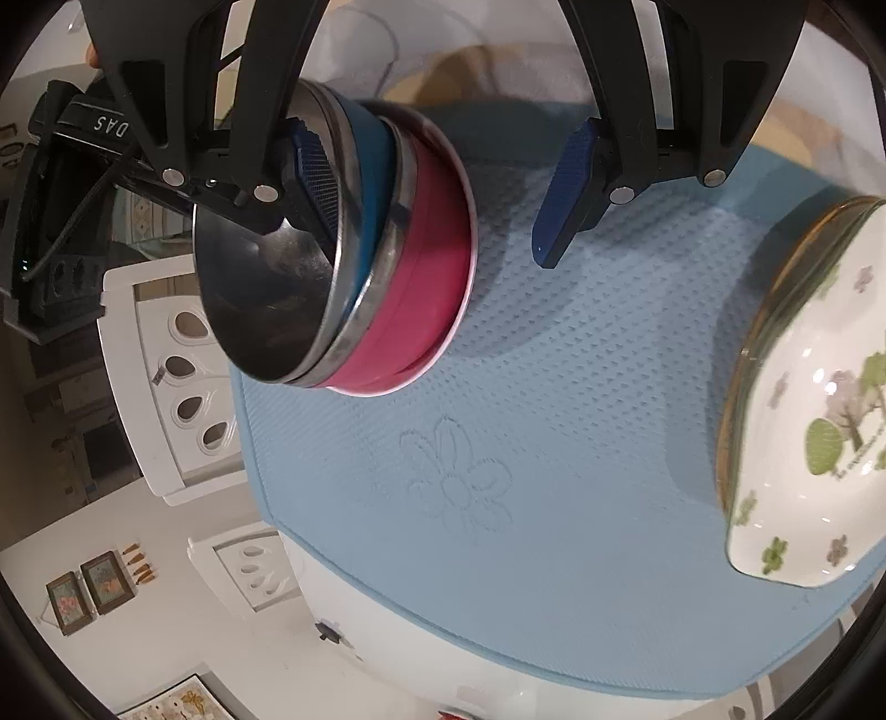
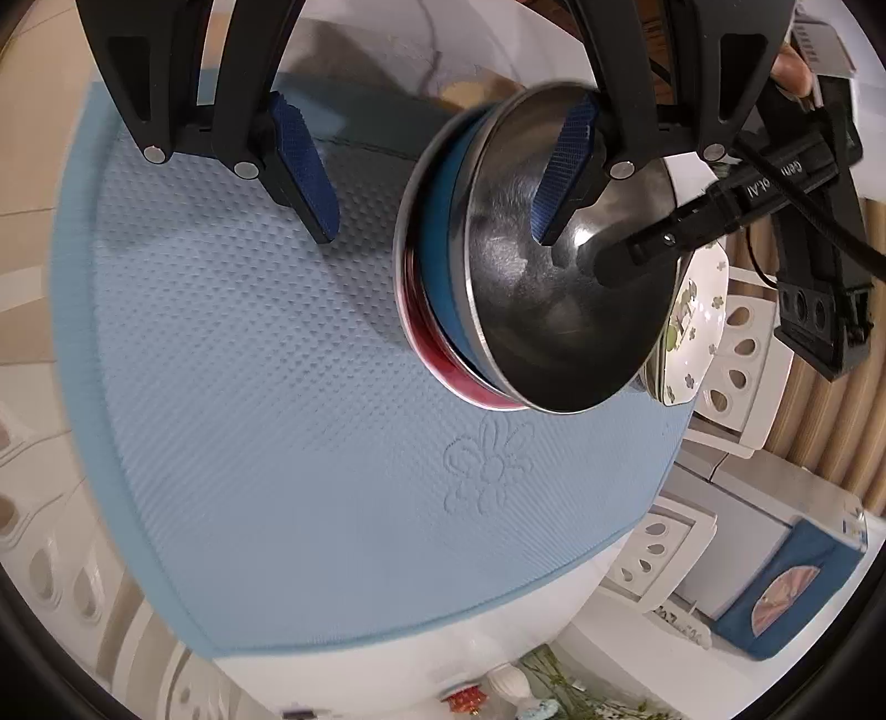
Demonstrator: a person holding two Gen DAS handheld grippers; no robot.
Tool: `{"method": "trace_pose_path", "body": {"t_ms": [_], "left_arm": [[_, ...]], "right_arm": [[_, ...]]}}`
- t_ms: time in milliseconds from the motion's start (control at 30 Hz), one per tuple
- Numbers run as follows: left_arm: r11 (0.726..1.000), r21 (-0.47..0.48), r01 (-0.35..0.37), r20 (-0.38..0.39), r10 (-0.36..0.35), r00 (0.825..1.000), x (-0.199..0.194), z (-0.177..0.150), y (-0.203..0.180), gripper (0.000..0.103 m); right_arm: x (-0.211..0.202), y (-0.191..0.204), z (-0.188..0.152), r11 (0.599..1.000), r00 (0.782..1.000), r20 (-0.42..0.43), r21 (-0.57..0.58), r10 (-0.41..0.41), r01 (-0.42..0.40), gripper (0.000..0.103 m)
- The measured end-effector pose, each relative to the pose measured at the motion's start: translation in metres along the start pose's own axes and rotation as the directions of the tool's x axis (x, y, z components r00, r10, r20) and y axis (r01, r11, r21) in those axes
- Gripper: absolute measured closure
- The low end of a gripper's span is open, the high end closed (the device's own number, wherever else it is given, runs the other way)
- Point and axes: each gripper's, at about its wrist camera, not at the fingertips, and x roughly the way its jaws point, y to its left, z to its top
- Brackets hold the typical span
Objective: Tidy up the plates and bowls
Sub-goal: 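Grasp the rim of the nested bowl stack with the left gripper, then carry the nested bowls with the left gripper over the green-leaf plate stack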
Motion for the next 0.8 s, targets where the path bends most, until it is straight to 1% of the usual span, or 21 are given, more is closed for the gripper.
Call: {"method": "trace_pose_path", "body": {"t_ms": [67,100,133,167,233,267,333,367,433,533,700,800], "left_arm": [[1.0,-0.005,0.025,-0.013,-0.025,1.0,0.008,0.001,0.001,0.04],[0.999,-0.007,0.036,-0.017,-0.036,0.999,0.011,0.002,0.002,0.045],[0.998,-0.007,0.059,-0.025,-0.059,0.998,0.014,0.002,0.002,0.055],[0.996,-0.01,0.084,-0.04,-0.084,0.996,0.019,0.002,0.003,0.058],[0.995,-0.015,0.097,-0.035,-0.098,0.995,0.021,0.001,0.005,0.057],[0.995,-0.015,0.103,-0.032,-0.103,0.994,0.022,0.001,0.005,0.057],[0.992,-0.026,0.123,-0.027,-0.124,0.992,0.023,0.001,0.008,0.057],[0.99,-0.038,0.136,-0.025,-0.137,0.99,0.023,0.001,0.01,0.057],[0.987,-0.055,0.154,-0.019,-0.156,0.988,0.024,0.001,0.015,0.057],[0.986,-0.058,0.153,-0.006,-0.154,0.988,0.023,0.0,0.014,0.057],[0.995,-0.02,0.096,0.023,-0.095,0.995,0.018,-0.006,0.003,0.057],[0.996,-0.013,0.084,0.032,-0.084,0.996,0.014,-0.006,0.0,0.059]], "right_arm": [[0.007,-0.002,0.001,1.0,1.0,-0.008,0.017,0.015,-0.014,0.033],[0.011,-0.006,0.002,0.999,1.0,-0.016,0.03,0.027,-0.026,0.033],[0.014,-0.008,0.002,0.998,0.999,-0.021,0.043,0.046,-0.046,0.033],[0.016,-0.009,0.003,0.997,0.998,-0.021,0.05,0.06,-0.059,0.033],[0.022,-0.011,0.004,0.995,0.996,-0.026,0.063,0.082,-0.08,0.033],[0.026,-0.01,0.004,0.994,0.996,-0.033,0.064,0.087,-0.085,0.035],[0.033,-0.009,0.005,0.991,0.992,-0.043,0.069,0.12,-0.117,0.046],[0.035,-0.01,0.006,0.986,0.988,-0.045,0.08,0.148,-0.144,0.047],[0.038,-0.011,0.006,0.983,0.986,-0.034,0.097,0.162,-0.158,0.047],[0.039,-0.009,0.006,0.984,0.987,-0.021,0.086,0.157,-0.155,0.047],[0.034,0.003,0.002,0.994,0.994,0.003,0.027,0.107,-0.107,0.047],[0.033,0.007,0.002,0.996,0.996,0.009,0.003,0.091,-0.091,0.047]]}}
